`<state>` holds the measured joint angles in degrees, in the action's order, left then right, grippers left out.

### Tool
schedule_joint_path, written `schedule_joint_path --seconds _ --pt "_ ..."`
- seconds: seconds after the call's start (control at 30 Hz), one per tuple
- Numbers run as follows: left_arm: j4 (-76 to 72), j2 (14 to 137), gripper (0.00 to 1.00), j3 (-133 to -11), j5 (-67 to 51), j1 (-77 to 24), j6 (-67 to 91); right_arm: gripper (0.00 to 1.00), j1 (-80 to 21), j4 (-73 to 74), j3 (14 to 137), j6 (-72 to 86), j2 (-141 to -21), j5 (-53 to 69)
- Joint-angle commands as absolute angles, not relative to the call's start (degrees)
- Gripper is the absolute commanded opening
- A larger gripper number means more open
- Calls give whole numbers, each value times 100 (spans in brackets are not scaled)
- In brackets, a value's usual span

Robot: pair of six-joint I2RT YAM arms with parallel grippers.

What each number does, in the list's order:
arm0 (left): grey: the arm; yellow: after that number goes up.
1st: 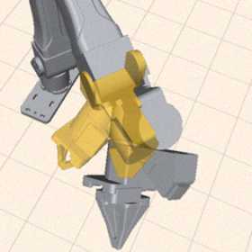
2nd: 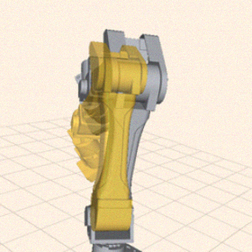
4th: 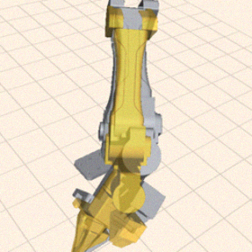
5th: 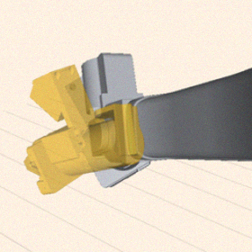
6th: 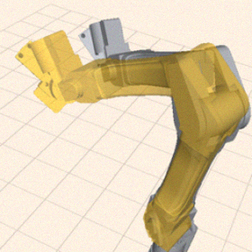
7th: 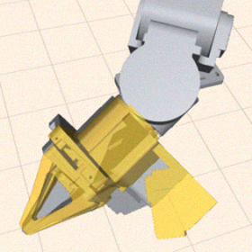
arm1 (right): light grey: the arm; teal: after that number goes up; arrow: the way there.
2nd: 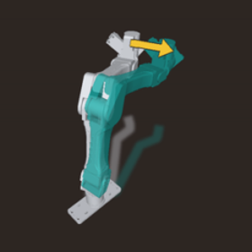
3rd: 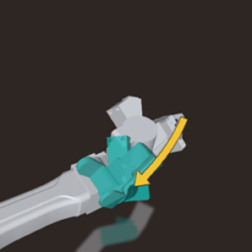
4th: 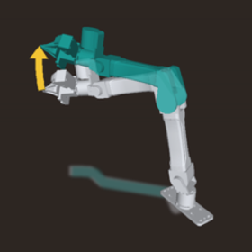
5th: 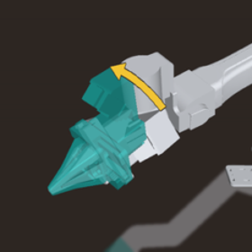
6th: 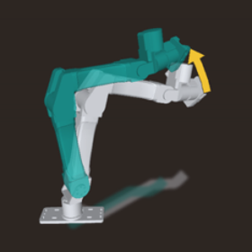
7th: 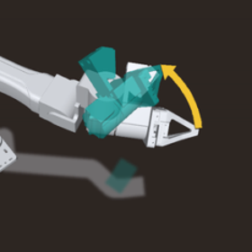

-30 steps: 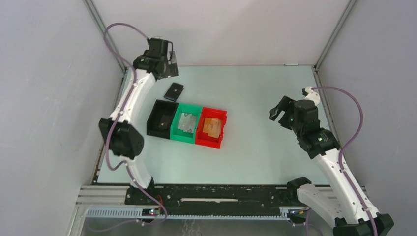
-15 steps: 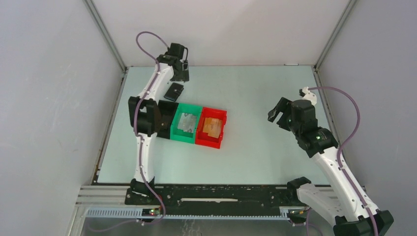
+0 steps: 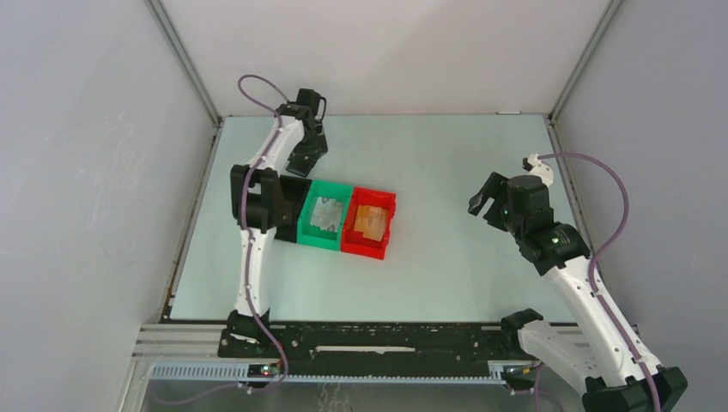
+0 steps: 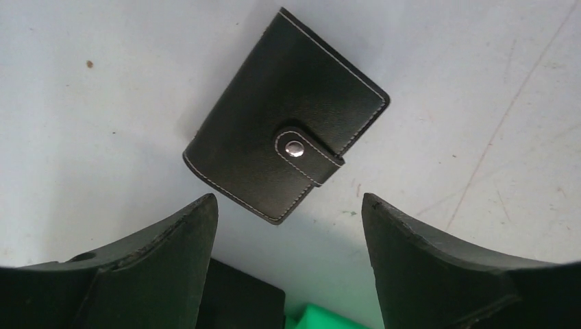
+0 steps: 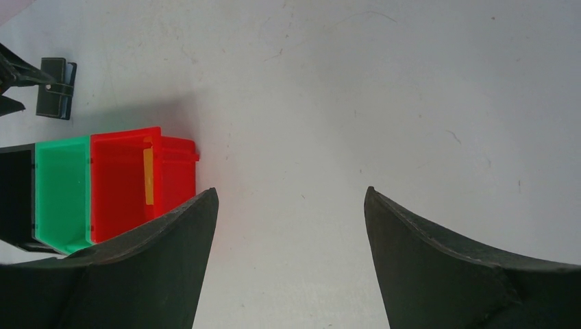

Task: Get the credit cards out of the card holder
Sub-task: Move the card holder to the center of the board.

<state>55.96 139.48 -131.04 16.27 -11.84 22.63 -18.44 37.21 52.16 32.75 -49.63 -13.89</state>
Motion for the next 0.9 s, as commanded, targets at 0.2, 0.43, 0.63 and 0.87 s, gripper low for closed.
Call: schedule_joint_path --seconds 0.2,0.43,0.63,0.87 --pt "5796 14164 85 -13353 2092 -1261 1561 87 -1905 3673 5404 3424 -4954 -1478" --pt "5939 14426 83 -13542 2555 -1398 1192 87 -1948 3649 5399 3492 -4999 -1463" --pt "6133 14755 70 -13936 2423 -1372 1371 86 -1967 3655 5401 3528 -4949 -1465" --pt "6042 14687 38 -13759 2037 -1235 1542 86 -1972 3659 5403 3546 -4982 -1499"
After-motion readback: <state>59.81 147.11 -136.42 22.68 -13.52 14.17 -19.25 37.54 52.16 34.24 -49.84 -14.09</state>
